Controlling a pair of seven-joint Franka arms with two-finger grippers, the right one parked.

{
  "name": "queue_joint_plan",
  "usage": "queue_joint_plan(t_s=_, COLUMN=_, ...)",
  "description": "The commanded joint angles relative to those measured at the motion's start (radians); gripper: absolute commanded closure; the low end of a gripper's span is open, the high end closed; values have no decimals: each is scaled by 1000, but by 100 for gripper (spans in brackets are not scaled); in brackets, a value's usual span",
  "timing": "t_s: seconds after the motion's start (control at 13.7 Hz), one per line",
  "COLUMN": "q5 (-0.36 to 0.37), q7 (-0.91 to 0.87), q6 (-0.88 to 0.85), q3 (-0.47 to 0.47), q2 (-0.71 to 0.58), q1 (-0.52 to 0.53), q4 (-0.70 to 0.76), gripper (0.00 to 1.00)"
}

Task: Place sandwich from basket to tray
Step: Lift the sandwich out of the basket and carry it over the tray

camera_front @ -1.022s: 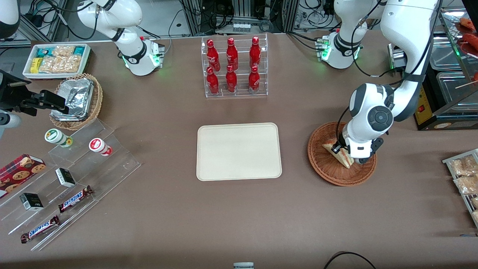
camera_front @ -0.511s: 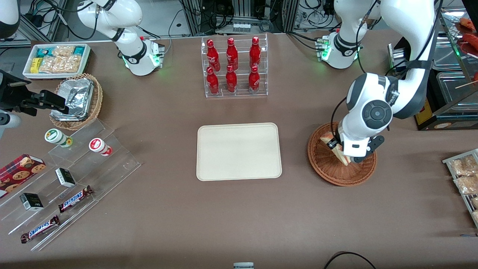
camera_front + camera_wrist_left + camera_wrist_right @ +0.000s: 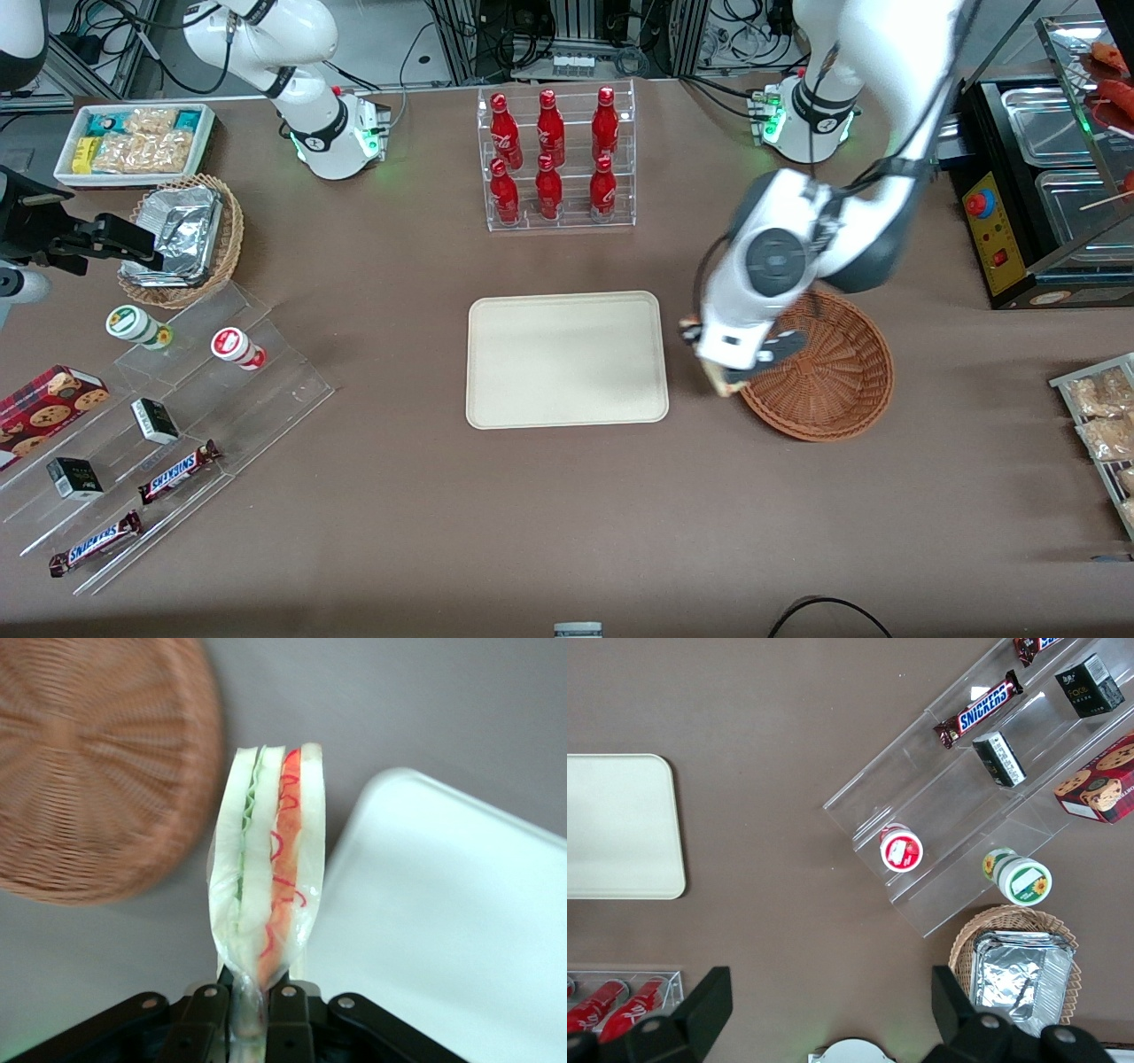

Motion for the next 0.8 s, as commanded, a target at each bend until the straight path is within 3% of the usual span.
queue_joint_plan(t_s=0.0, q5=-9, q7=10, q6=-19, q3=8, q2=139, q1=-97, q4=173, gripper=100)
queue_joint_plan(t_s=0.36, q5=-9, q7=-7, q6=18, q3=2, q2=284, q1=-215, q4=331, gripper=100)
queue_joint_plan(t_s=0.73, q5=-9, q7=-44, q6=185, q3=2, q2=356, q1=-283, q4=344, gripper=100)
